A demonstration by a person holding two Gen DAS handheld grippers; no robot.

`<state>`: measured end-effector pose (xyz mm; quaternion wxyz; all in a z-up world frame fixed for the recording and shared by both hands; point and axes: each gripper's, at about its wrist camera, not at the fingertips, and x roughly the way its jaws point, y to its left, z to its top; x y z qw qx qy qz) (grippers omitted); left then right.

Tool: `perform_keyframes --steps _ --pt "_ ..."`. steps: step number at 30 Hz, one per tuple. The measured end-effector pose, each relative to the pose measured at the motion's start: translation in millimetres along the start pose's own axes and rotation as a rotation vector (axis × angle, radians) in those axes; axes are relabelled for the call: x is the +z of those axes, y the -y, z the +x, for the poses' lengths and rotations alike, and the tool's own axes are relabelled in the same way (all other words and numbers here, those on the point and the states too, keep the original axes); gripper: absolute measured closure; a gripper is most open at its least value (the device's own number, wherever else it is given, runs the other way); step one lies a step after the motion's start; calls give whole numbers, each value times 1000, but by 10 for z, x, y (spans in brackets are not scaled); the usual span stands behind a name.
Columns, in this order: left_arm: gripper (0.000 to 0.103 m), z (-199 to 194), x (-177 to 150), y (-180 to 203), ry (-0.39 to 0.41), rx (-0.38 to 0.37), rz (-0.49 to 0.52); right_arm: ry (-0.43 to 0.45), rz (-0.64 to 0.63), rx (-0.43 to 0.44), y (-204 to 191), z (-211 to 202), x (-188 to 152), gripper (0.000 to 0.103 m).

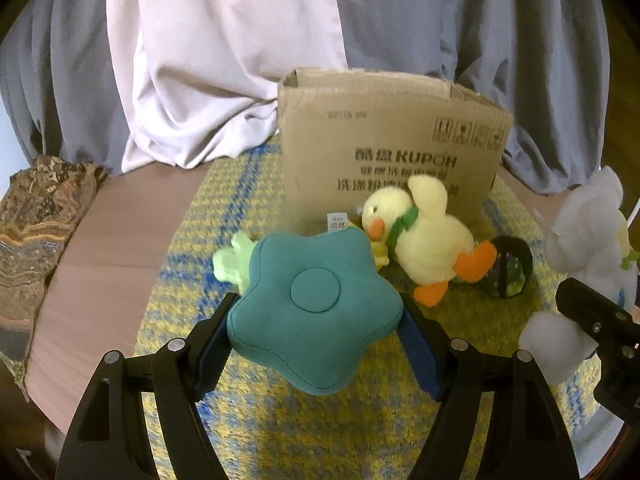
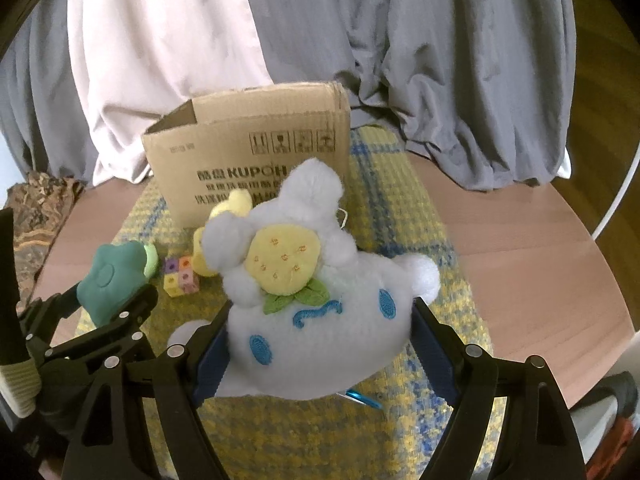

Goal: Organize objects
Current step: 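Lift and carry both held plushes over the cardboard box with both tools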

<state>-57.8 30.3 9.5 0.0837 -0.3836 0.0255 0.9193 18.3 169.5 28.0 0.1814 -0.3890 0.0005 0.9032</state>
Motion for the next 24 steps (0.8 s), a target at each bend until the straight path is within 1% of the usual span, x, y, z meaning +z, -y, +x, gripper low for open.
perform_keyframes --steps 9,16,24 --pt "27 -173 253 -5 46 4 7 50 6 6 4 -87 198 22" --pt "27 -319 516 7 97 0 13 101 6 6 -2 -226 444 22" --pt "27 -357 762 -10 125 0 20 126 6 14 -17 -269 712 22"
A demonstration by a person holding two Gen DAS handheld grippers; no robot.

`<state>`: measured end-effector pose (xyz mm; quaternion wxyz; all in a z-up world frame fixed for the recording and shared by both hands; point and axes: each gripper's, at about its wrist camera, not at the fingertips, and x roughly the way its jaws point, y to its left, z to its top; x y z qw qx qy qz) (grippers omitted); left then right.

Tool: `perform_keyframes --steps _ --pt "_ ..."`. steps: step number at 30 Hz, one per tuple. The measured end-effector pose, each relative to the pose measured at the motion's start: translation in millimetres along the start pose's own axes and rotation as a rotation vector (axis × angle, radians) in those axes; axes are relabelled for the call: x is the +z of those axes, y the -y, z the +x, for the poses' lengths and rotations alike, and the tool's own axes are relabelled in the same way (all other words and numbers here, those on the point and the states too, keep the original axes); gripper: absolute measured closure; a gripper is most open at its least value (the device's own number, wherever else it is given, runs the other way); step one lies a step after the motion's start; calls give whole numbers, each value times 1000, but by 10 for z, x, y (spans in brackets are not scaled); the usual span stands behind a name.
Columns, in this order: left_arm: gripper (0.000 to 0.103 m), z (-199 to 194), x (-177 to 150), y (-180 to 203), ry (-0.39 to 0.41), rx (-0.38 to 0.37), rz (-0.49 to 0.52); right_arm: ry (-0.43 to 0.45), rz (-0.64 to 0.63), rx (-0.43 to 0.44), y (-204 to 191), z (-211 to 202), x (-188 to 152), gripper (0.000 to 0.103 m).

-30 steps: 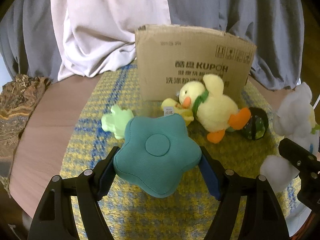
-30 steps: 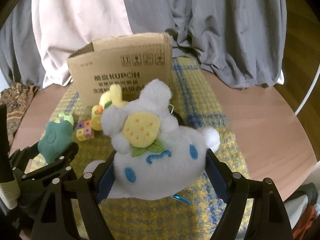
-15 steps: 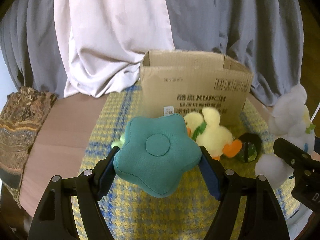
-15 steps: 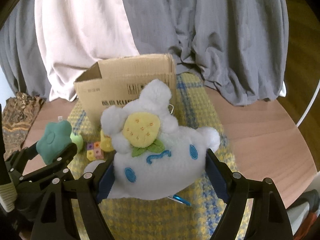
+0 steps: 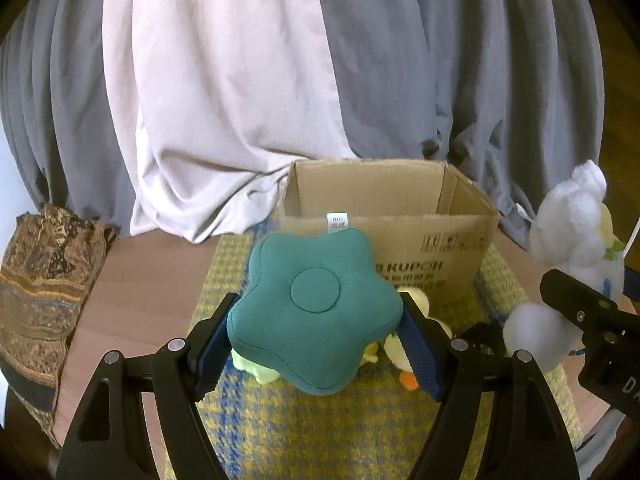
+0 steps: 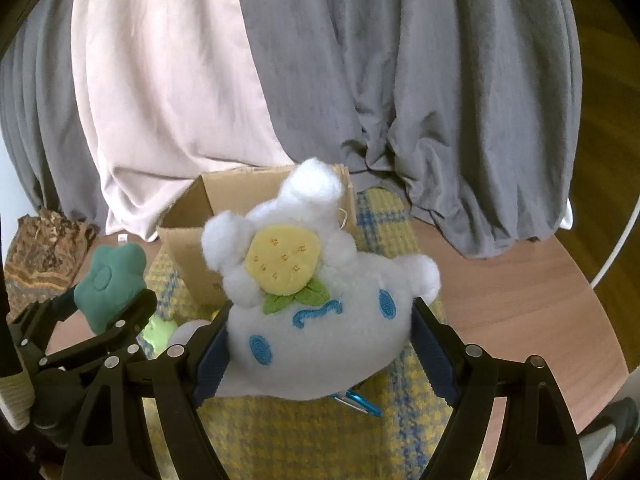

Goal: Organize objects
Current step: 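Lift and carry both held plushes over the cardboard box with both tools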

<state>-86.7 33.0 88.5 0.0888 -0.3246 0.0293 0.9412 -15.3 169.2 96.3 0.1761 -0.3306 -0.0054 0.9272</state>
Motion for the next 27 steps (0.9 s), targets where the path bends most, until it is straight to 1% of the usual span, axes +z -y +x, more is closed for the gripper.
perform_keyframes --steps 13,22,27 --pt "27 175 398 17 0 -9 19 32 -29 -31 -78 108 381 22" --pt "27 315 692 50 9 -11 38 5 -23 -15 -96 232 669 22" --pt "27 425 811 58 -11 -14 37 0 -25 -32 -147 311 824 22"
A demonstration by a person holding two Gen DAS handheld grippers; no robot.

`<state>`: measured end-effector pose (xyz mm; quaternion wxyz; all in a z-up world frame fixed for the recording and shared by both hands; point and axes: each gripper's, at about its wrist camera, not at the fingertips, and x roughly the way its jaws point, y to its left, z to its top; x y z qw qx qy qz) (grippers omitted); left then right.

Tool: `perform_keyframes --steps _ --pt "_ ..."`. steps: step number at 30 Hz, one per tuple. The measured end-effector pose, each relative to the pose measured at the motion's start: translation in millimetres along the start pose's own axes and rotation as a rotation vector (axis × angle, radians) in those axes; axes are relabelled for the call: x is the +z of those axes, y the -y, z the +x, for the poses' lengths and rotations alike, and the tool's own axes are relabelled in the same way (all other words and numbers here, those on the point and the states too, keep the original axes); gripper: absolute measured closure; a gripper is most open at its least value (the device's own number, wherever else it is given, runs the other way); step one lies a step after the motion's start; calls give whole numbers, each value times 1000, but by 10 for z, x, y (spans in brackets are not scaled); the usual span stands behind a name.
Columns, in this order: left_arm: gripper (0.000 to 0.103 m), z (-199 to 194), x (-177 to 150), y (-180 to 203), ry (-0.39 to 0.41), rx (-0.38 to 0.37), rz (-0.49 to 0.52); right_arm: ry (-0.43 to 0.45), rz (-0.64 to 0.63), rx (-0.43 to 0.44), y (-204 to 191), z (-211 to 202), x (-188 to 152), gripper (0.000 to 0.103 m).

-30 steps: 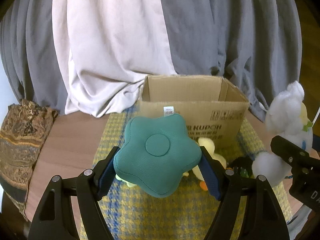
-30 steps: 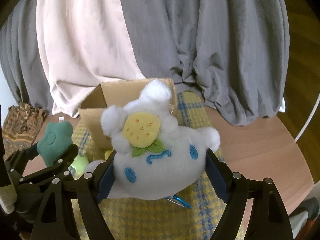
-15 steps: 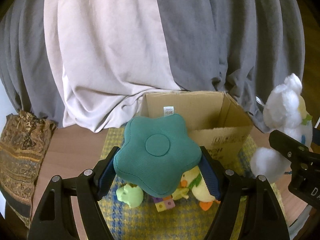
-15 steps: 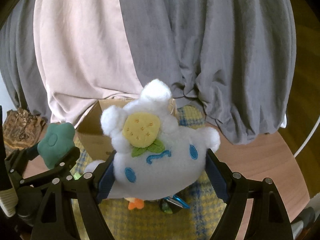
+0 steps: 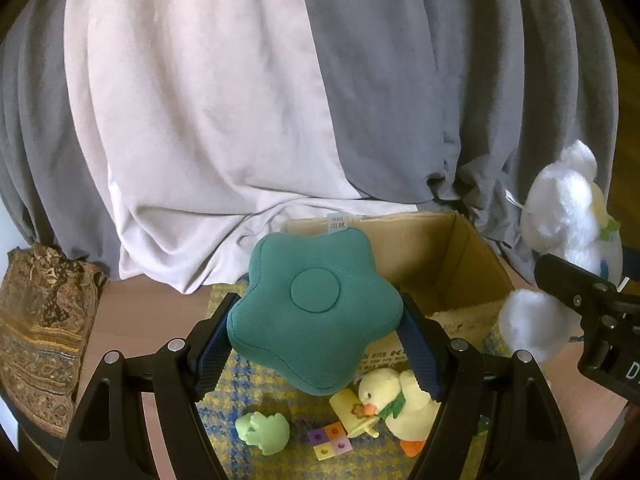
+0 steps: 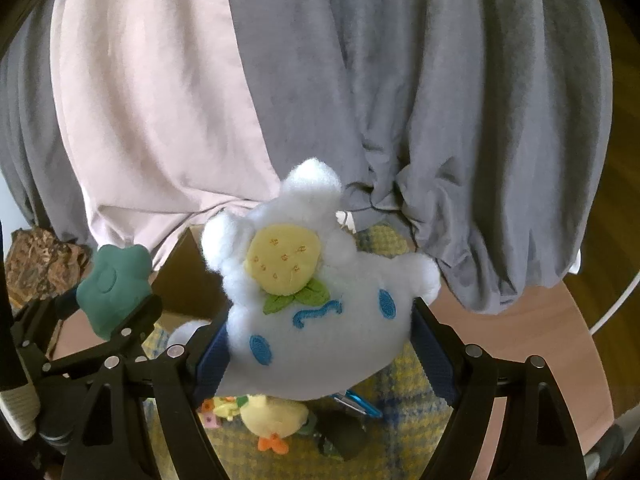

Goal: Organize objects
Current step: 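Lift and carry both held plushes over the cardboard box with both tools, then open both tools to drop star cushion and white plush into box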

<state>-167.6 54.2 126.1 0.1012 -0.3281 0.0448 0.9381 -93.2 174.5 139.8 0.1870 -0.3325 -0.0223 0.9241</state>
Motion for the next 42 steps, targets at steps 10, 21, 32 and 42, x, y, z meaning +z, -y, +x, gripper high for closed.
perform_keyframes --steps 10,21,32,42 --pt "27 305 206 -115 -53 -52 6 -38 4 -6 -33 307 256 22" --pt "27 640 327 -77 -97 -55 27 -93 11 -3 -45 654 419 22" --pt "26 765 351 -28 -123 -71 34 -119 11 36 4 858 479 21" --pt "1 754 332 -15 -118 -54 22 -132 9 28 9 837 503 4"
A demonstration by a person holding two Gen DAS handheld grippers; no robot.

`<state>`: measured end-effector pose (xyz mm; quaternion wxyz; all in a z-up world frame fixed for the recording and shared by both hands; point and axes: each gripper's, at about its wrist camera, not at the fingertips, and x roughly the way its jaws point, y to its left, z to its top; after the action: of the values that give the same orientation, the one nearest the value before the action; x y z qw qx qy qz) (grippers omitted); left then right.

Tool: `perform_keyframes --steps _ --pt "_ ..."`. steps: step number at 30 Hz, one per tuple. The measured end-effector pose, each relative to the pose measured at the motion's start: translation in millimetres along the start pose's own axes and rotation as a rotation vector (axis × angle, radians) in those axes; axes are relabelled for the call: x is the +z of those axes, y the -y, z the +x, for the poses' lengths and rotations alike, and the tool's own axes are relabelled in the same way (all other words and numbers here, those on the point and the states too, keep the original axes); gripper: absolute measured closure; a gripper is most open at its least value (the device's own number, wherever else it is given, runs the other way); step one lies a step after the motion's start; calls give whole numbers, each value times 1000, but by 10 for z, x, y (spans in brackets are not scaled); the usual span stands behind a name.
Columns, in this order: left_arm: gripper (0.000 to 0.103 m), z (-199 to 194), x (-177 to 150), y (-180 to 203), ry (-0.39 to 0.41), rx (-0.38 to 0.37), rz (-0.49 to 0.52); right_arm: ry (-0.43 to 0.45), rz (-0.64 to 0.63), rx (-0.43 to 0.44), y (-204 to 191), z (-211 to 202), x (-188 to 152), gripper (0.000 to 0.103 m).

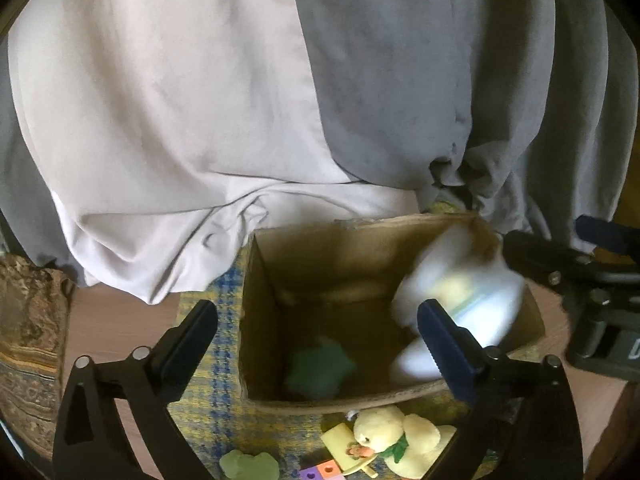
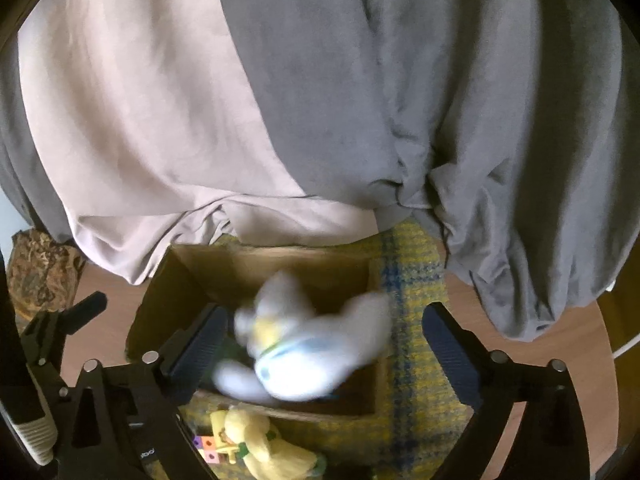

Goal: Organize objects
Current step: 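Open both tools to drop star cushion and white plush into box, then move right tool toward black ball while left tool moves toward foam cube block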

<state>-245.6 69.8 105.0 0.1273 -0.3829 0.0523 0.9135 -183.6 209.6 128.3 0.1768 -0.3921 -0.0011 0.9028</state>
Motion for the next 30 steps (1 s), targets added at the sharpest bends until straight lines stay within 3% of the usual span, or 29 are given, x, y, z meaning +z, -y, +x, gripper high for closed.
perform_keyframes --steps 18,30 --pt "1 -54 -377 -112 -39 21 -83 -21 74 -12 112 -140 -376 3" --pt "1 -305 -632 -144 35 76 -74 25 47 -37 -28 -315 -629 3"
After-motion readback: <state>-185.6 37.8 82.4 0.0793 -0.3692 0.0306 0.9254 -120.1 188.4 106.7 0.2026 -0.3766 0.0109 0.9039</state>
